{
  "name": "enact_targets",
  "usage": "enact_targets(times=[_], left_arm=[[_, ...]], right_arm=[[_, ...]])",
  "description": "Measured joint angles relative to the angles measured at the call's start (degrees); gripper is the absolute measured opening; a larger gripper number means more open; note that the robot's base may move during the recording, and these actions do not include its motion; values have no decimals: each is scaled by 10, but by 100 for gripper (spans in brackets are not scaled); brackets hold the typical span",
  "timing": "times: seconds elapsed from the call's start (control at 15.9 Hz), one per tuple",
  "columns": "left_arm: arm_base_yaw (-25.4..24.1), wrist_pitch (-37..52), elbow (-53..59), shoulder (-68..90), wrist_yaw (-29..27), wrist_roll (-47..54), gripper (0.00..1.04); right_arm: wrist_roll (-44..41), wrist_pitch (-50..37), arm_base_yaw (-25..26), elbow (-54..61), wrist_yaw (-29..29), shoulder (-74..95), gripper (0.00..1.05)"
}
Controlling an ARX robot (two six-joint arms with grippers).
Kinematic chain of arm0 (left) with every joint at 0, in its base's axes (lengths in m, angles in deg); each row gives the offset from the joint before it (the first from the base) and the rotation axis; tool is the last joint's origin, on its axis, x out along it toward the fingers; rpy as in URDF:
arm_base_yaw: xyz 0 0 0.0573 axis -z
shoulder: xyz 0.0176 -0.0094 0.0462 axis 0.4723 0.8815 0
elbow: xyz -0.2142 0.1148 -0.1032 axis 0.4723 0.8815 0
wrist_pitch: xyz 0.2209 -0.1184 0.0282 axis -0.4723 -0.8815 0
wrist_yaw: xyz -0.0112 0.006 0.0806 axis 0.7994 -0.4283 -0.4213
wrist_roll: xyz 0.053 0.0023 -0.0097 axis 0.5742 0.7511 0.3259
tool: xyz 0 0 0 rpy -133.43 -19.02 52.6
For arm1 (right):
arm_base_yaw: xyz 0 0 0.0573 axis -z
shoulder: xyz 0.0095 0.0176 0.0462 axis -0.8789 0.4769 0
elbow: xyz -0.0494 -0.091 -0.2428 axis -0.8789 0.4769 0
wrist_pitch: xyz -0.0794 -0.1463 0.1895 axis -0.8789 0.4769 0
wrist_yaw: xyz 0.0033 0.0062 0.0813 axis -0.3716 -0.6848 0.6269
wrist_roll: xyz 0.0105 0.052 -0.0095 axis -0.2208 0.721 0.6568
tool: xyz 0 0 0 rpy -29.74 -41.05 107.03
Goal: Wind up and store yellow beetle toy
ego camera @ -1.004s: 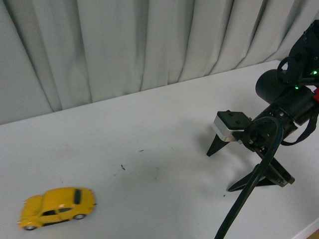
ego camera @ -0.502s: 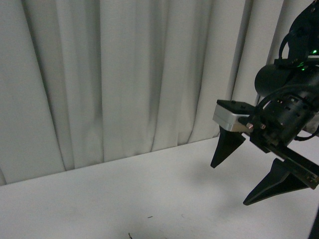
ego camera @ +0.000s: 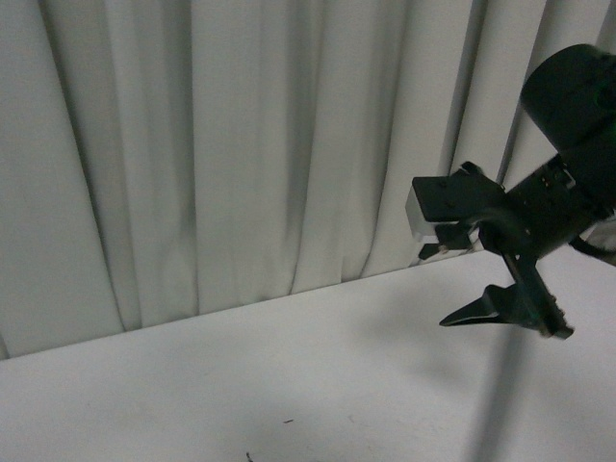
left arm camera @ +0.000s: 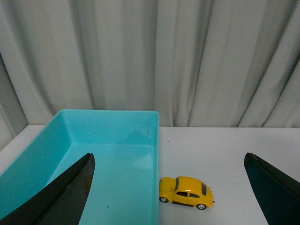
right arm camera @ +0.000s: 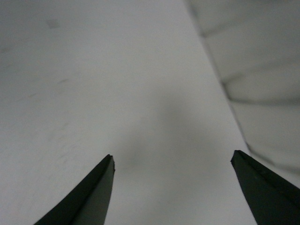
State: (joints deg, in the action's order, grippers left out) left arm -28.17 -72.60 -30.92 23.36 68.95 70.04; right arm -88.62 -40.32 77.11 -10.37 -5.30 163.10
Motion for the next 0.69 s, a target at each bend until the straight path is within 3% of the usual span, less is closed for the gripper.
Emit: enact_targets(times=[0.13, 0.19, 0.31, 0.44, 0.5, 0.69], left_arm=[[0, 0, 0, 0, -1, 0, 98], [0, 0, 0, 0, 0, 0, 98], [0, 0, 0, 0, 0, 0, 98], [0, 0, 0, 0, 0, 0, 98], [0, 0, 0, 0, 0, 0, 98], [0, 0, 0, 0, 0, 0, 98]], right_arm=[[323, -397, -27, 238, -124, -125, 64], [473, -549, -38, 307, -151, -166, 53], [695, -746, -59, 389, -172, -226, 31], [794, -788, -76, 447, -190, -272, 8], [811, -782, -83, 468, -199, -292, 2], [832, -759, -101, 515, -219, -365, 2]])
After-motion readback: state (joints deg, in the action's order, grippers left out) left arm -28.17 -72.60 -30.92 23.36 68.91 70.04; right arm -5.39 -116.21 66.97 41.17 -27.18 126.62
